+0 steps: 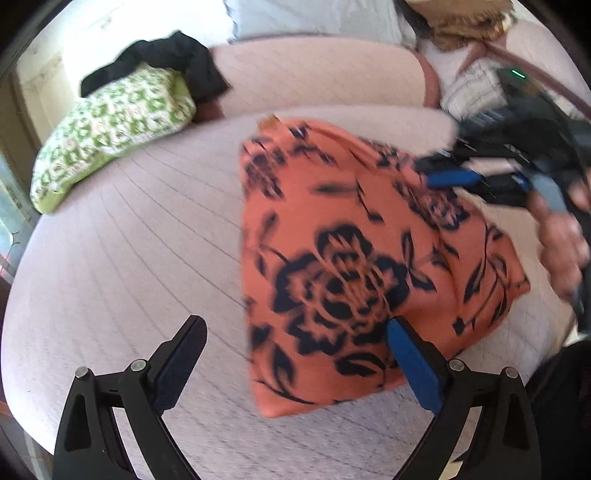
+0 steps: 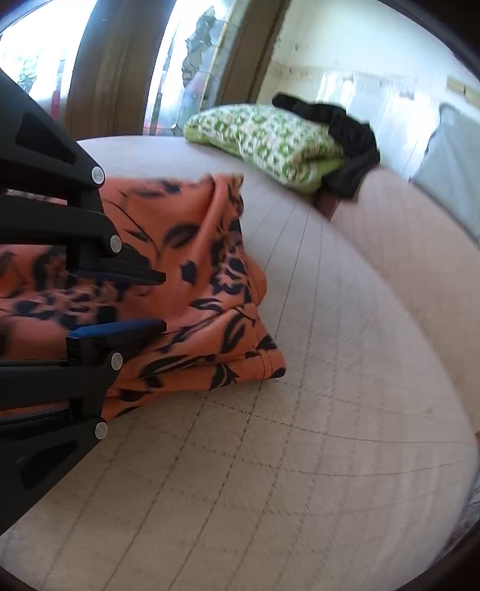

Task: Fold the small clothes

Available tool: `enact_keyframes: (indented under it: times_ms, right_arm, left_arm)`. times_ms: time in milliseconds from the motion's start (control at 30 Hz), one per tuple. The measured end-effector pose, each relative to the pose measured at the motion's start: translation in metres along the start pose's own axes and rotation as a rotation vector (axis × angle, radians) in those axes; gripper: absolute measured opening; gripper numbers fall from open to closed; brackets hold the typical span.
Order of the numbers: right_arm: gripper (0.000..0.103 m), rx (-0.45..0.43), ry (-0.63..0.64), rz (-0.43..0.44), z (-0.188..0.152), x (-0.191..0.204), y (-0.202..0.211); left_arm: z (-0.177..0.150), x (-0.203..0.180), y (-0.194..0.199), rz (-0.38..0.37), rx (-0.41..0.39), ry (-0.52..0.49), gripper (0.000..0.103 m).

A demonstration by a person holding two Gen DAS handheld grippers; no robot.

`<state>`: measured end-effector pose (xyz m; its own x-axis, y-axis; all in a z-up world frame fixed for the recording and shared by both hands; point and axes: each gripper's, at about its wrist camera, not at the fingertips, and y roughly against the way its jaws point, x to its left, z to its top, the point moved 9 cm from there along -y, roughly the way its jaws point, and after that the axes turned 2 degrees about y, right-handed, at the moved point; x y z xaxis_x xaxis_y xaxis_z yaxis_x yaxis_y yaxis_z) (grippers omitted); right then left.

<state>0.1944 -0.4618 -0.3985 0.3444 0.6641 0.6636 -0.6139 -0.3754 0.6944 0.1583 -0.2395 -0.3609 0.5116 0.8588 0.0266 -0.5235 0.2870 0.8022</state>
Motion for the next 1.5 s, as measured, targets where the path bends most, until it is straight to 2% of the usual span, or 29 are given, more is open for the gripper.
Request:
enact_keyframes:
  times_ms: [133,233,267,333,367,500,567,633,700,767,933,1067,1133,1167,1233,1300,1367,1500]
  right_arm:
    - [0.023,-0.031,0.089,0.048,-0.015,0.024,0.031]
    - [0.023,-0.012,0.145,0.072,-0.037,0.032,0.039]
    - [0.023,0.026,0.168,0.035,-0.052,0.027,0.036]
    - [0.023,0.100,0.164,-0.091,-0.079,0.002,0.025]
    - [0.023,0.117,0.170,-0.102,-0.091,-0.007,0.017]
    - [0.023,0.096,0.279,-0.150,-0.091,0.001,0.018]
    - [0.023,0.099,0.245,-0.131,-0.090,-0.002,0.019]
    - [0.023,0.104,0.193,-0.105,-0.084,-0.001,0.021]
    - [0.023,0.072,0.162,-0.073,-0.074,0.003,0.024]
    - [0.023,0.014,0.187,-0.090,-0.057,0.011,0.029]
    - [0.023,-0.046,0.174,-0.101,-0.013,0.031,0.025]
    - [0.023,-0.020,0.146,-0.149,0.028,0.036,-0.018]
    - [0.027,0.033,0.134,-0.218,0.035,0.019,-0.042]
    - [0.027,0.086,0.115,-0.238,0.033,0.007,-0.057]
    - [0.027,0.074,0.091,-0.203,0.039,0.005,-0.065]
    - [0.027,0.071,0.086,-0.220,0.044,0.012,-0.056]
    - [0.027,0.004,0.135,-0.202,0.051,0.028,-0.046]
    - [0.028,-0.045,0.273,-0.065,0.049,0.079,-0.047]
  left_arm:
    - [0.010,0.020,-0.003,0.037,0.012,0.033,0.098]
    - [0.009,0.025,-0.013,0.025,0.033,0.062,0.099]
    - [0.008,0.025,-0.017,0.024,0.041,0.063,0.099]
    - [-0.001,0.018,-0.026,0.024,0.070,0.055,0.103]
    - [-0.005,0.016,-0.032,0.016,0.091,0.056,0.103]
    - [-0.011,0.014,-0.041,-0.016,0.116,0.084,0.103]
    - [-0.013,0.011,-0.043,-0.022,0.125,0.070,0.103]
    - [-0.016,0.007,-0.046,-0.023,0.141,0.033,0.103]
    - [-0.017,0.002,-0.051,-0.015,0.155,0.001,0.103]
    - [-0.016,-0.002,-0.053,-0.001,0.150,-0.015,0.103]
    - [-0.012,-0.010,-0.057,0.008,0.145,-0.040,0.103]
    - [-0.010,-0.006,-0.061,-0.016,0.156,-0.022,0.103]
    - [-0.010,-0.001,-0.063,-0.028,0.153,-0.017,0.103]
    - [-0.010,0.000,-0.064,-0.032,0.152,-0.014,0.103]
    - [-0.011,0.003,-0.065,-0.041,0.153,-0.002,0.103]
    - [-0.011,0.003,-0.067,-0.046,0.157,0.007,0.103]
    - [-0.010,0.005,-0.067,-0.046,0.157,0.005,0.103]
    - [-0.013,0.008,-0.068,-0.055,0.165,0.024,0.103]
